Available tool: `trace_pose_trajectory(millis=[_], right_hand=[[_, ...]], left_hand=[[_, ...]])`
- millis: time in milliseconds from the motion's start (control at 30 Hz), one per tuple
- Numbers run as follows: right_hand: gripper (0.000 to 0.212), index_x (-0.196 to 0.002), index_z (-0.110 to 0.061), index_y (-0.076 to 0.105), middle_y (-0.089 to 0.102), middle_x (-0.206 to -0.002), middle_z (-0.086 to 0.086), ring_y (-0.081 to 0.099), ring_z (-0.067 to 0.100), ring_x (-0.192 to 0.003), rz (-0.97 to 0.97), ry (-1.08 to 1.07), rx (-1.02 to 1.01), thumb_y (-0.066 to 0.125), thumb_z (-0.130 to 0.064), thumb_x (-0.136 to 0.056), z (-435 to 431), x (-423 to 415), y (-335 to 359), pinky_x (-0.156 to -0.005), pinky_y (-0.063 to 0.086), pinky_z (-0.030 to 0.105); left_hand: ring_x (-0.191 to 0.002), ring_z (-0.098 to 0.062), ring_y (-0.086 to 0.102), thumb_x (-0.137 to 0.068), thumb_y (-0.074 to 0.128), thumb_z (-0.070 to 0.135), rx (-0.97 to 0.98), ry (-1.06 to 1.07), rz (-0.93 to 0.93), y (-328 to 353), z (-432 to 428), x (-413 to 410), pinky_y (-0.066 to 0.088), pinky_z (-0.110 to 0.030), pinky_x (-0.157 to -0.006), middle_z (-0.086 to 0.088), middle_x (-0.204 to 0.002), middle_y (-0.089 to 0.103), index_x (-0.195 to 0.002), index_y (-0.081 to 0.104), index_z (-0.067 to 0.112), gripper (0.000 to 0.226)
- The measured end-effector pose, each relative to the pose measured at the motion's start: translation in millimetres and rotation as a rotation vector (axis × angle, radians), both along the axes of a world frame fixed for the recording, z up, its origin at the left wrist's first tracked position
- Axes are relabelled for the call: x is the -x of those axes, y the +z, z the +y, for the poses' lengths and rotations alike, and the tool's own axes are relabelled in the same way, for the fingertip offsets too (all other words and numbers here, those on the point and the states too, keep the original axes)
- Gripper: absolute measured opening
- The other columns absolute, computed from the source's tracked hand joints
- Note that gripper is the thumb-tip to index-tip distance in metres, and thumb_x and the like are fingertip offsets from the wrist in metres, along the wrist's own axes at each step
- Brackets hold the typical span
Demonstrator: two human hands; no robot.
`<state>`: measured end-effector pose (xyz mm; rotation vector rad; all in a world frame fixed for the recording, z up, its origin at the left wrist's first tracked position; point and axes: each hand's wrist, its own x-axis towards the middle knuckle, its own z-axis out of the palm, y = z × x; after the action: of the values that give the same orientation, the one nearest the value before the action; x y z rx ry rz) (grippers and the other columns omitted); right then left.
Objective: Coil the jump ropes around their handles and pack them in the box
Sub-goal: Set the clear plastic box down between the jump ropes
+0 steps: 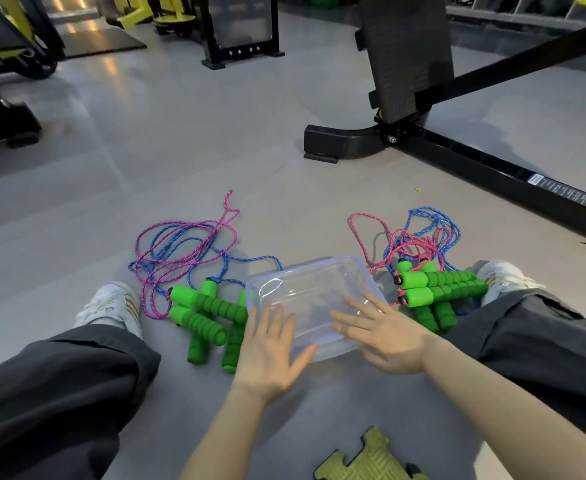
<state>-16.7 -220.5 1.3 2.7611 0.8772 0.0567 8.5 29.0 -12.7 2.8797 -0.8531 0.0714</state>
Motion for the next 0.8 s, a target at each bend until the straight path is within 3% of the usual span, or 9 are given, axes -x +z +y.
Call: trace_pose_trajectory(millis=[67, 167, 300, 367, 400, 467, 533, 667, 800], right_hand=[[0.051, -0.118, -0.027, 0.064, 0.058, -0.131, -0.005, 0.057, 0.026, -0.118, 0.003, -0.096, -0.043, 0.038, -0.049, -0.08, 3.2, 1.0, 3.0, -0.101, 0.03, 0.044], [0.054, -0.101, -0.024, 0.071, 0.065, -0.12, 0.007, 0.064, 0.029, -0.097, -0.029, -0.284, -0.143, 0.025, -0.05, -0.094, 27.1, 6.5, 3.9, -0.084, 0.031, 0.039], [0.056, -0.09, -0.009, 0.073, 0.069, -0.099, 0.013, 0.061, 0.03, -0.079, 0.097, -0.596, -0.2, 0.033, -0.047, -0.082, 57.1, 6.2, -5.8, -0.073, 0.029, 0.039], [0.074, -0.108, -0.001, 0.068, 0.064, -0.118, 0.019, 0.063, 0.035, -0.097, 0.2, -0.76, -0.279, 0.023, -0.053, -0.081, 58.5, 8.6, -7.9, -0.085, 0.028, 0.042], [0.091, -0.127, 0.002, 0.055, 0.049, -0.137, 0.021, 0.052, 0.039, -0.119, 0.209, -0.804, -0.291, 0.007, -0.059, -0.081, 54.0, 10.7, -9.0, -0.098, 0.021, 0.044], [0.123, -0.149, -0.006, 0.012, 0.004, -0.157, 0.017, 0.007, 0.036, -0.144, 0.214, -0.732, -0.295, -0.038, -0.071, -0.057, 39.3, 13.1, -14.8, -0.114, -0.002, 0.044], [0.134, -0.15, -0.017, -0.005, -0.013, -0.157, 0.014, -0.011, 0.033, -0.144, 0.289, -0.64, -0.309, -0.052, -0.068, -0.035, 27.4, 15.1, -9.8, -0.116, -0.007, 0.041], [0.131, -0.148, -0.022, -0.012, -0.018, -0.156, 0.009, -0.016, 0.03, -0.144, 0.338, -0.505, -0.251, -0.051, -0.07, -0.033, 19.4, 5.1, -6.1, -0.116, -0.008, 0.039], [0.127, -0.148, -0.024, -0.012, -0.018, -0.157, 0.006, -0.014, 0.025, -0.145, 0.373, -0.389, -0.208, -0.048, -0.071, -0.036, 16.1, -11.8, -1.5, -0.115, -0.011, 0.035]], left_hand=[[-0.11, -0.038, 0.061, -0.097, 0.021, 0.055, 0.003, 0.052, 0.0, -2.3, -1.6, 2.8, 0.028, -0.045, -0.099, -0.02, -0.12, 0.063, -0.113, 0.07, 0.007, 0.07], [-0.099, -0.042, 0.065, -0.083, 0.039, 0.049, 0.021, 0.065, 0.01, -4.4, -13.7, 10.2, 0.031, -0.043, -0.092, -0.023, -0.112, 0.067, -0.106, 0.072, 0.006, 0.059], [-0.085, -0.038, 0.068, -0.076, 0.04, 0.041, 0.03, 0.029, -0.053, -1.0, -39.7, 26.4, 0.033, -0.042, -0.083, -0.024, -0.101, 0.069, -0.097, 0.074, 0.006, 0.053], [-0.075, -0.032, 0.069, -0.074, 0.04, 0.036, 0.06, -0.014, -0.09, 0.2, -53.8, 39.1, 0.033, -0.039, -0.078, -0.02, -0.096, 0.071, -0.093, 0.075, 0.008, 0.049], [-0.072, -0.029, 0.068, -0.074, 0.041, 0.033, 0.091, -0.038, -0.097, 1.5, -59.6, 44.2, 0.033, -0.037, -0.076, -0.018, -0.094, 0.072, -0.091, 0.075, 0.009, 0.046], [-0.067, -0.026, 0.066, -0.074, 0.043, 0.029, 0.151, -0.078, -0.132, 2.1, -63.3, 48.2, 0.033, -0.035, -0.074, -0.012, -0.09, 0.073, -0.085, 0.074, 0.009, 0.038], [-0.068, -0.024, 0.066, -0.076, 0.043, 0.026, 0.186, -0.15, -0.172, -1.0, -54.1, 43.6, 0.034, -0.033, -0.077, -0.007, -0.089, 0.072, -0.081, 0.07, 0.011, 0.031], [-0.095, -0.021, 0.067, -0.079, 0.041, 0.031, 0.111, -0.151, -0.16, 2.6, -25.3, 24.6, 0.042, -0.041, -0.093, -0.005, -0.104, 0.07, -0.086, 0.067, 0.016, 0.031], [-0.106, -0.024, 0.065, -0.079, 0.04, 0.05, 0.005, -0.148, -0.097, 1.0, -9.6, 8.4, 0.052, -0.046, -0.086, -0.008, -0.113, 0.069, -0.099, 0.072, 0.016, 0.05]])
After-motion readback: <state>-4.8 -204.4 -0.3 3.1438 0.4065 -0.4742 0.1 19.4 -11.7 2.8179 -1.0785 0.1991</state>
